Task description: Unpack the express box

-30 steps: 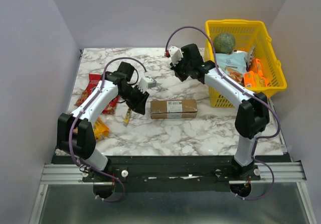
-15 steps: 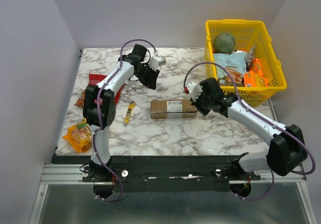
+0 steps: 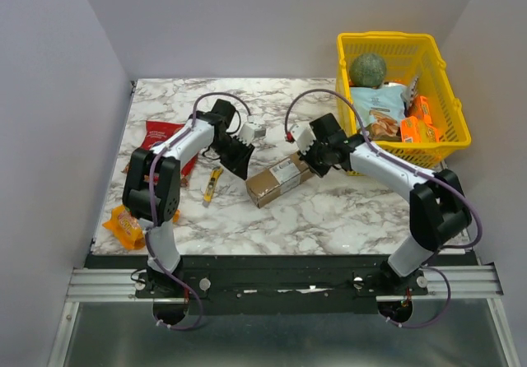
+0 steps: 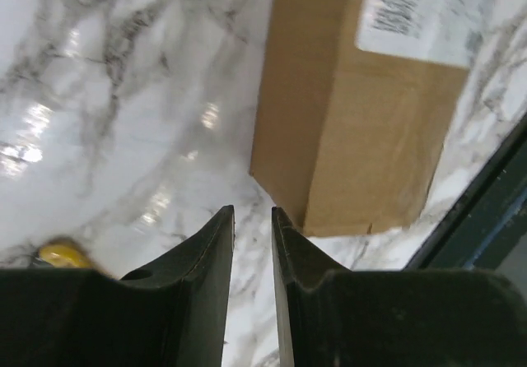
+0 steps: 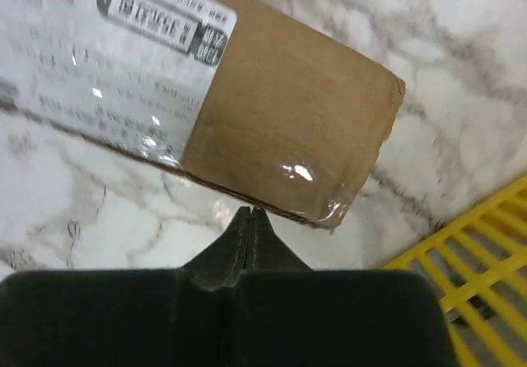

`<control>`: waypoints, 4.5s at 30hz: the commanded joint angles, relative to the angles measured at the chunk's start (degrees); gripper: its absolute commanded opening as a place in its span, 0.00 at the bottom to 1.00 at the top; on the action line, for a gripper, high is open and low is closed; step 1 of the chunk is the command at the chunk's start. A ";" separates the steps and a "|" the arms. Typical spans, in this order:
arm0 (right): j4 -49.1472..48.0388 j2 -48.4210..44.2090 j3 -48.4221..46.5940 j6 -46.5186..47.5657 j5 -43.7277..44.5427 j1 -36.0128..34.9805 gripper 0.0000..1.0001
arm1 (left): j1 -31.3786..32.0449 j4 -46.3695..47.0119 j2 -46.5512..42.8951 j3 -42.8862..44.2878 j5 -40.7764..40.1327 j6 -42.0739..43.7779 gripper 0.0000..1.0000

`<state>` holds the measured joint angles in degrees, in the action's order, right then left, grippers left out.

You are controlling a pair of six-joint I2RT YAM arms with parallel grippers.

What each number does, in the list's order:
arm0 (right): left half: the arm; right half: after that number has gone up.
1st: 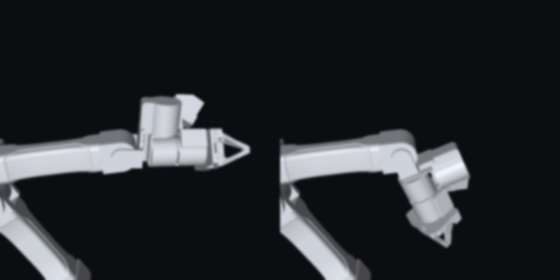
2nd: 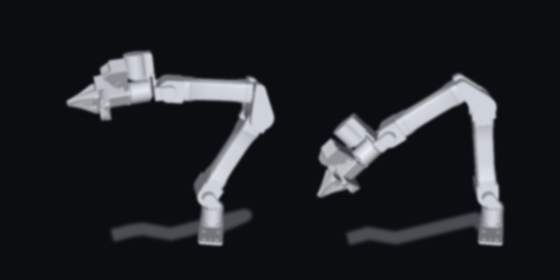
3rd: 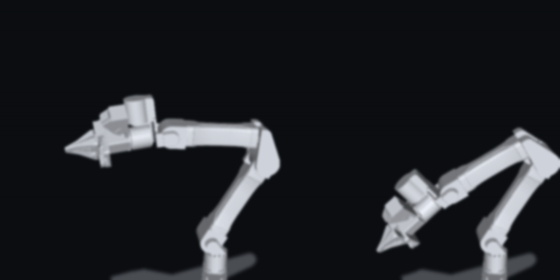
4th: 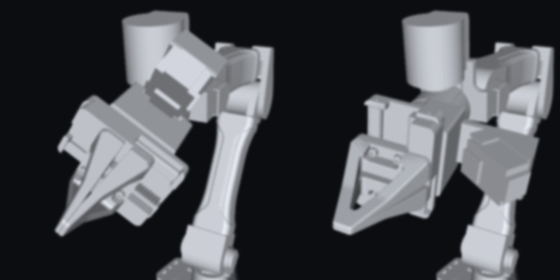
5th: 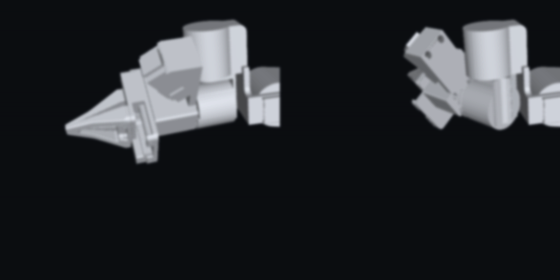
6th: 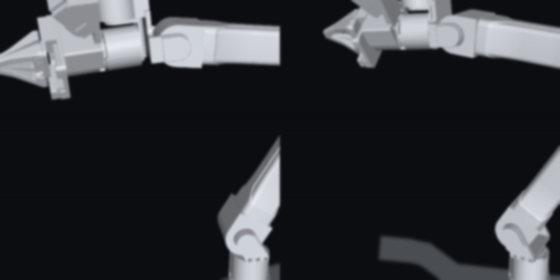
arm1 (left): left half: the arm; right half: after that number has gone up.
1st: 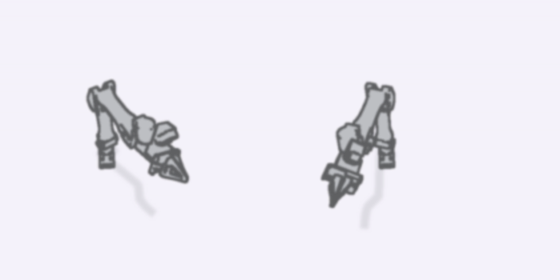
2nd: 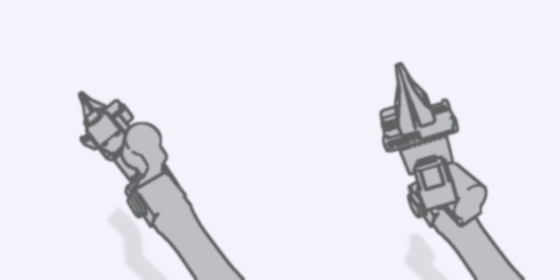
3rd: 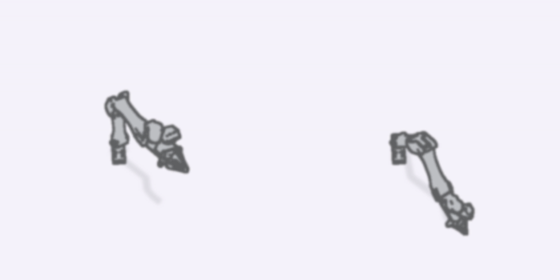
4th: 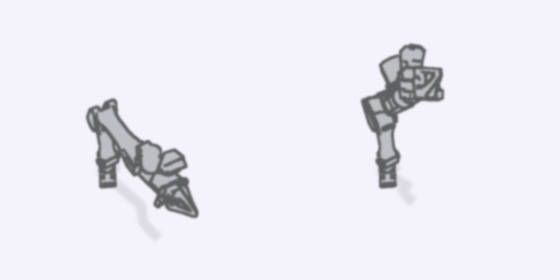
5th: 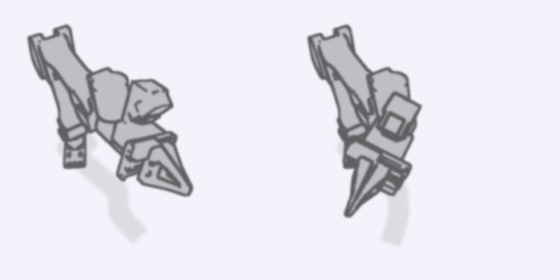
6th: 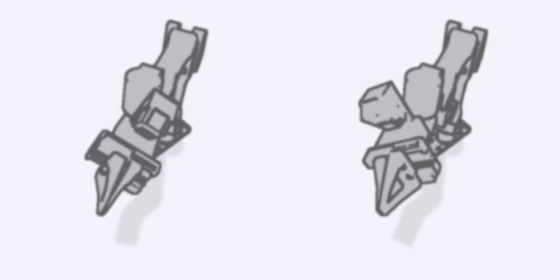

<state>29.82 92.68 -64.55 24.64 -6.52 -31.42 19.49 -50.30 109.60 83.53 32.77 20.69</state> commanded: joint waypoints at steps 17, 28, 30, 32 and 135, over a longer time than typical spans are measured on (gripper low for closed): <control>-3.20 2.16 -12.45 -22.07 3.14 2.67 0.50 | 0.38 6.31 -21.88 -11.45 13.98 0.85 0.33; -1.44 -0.58 -7.87 -27.01 -6.39 4.61 0.59 | 5.73 21.30 -11.18 -4.61 26.10 -9.01 0.00; -0.82 0.83 -8.39 -27.37 -9.81 5.49 0.58 | 6.00 20.07 -7.32 -2.85 26.99 -9.00 0.00; -0.29 2.14 -9.01 -27.11 -10.87 5.58 0.58 | 6.35 19.63 -5.28 -2.14 27.25 -8.56 0.00; 2.87 17.88 -13.05 -26.84 -17.64 8.30 0.36 | 1.08 12.16 1.23 -13.48 20.58 1.02 0.00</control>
<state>32.01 107.94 -78.06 -3.84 -24.45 -23.51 20.73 -33.43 108.20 71.61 61.60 18.74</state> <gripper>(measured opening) 0.382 0.008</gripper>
